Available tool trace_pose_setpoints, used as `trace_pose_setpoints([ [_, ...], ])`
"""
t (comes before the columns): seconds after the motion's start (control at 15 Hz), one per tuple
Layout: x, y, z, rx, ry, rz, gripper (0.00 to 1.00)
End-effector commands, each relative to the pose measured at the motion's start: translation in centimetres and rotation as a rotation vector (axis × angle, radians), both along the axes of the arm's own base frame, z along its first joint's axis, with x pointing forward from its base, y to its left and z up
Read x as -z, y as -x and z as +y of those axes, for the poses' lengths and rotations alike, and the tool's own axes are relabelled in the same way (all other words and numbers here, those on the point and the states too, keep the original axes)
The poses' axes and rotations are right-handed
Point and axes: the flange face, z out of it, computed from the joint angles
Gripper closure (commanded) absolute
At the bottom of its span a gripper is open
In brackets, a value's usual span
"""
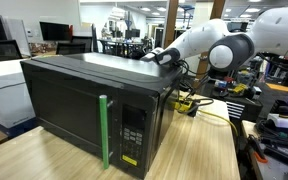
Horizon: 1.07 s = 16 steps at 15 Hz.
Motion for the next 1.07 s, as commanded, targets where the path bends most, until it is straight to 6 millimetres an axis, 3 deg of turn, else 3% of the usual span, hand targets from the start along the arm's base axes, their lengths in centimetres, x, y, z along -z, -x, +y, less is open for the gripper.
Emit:
trace_pose_setpoints([
  [0.0, 0.4, 0.5, 0.0, 0.050, 0.001, 0.025, 0.93],
  [0.33, 1.4, 1.9, -0.1, 0.077, -0.020, 0.102, 0.93],
  [0.8, -1.4, 0.6, -1.8, 0.051, 0.032, -0.005, 0.93],
  [1.0, -1.2, 0.7, -2.1, 0.052, 0.035, -0.010, 0.93],
])
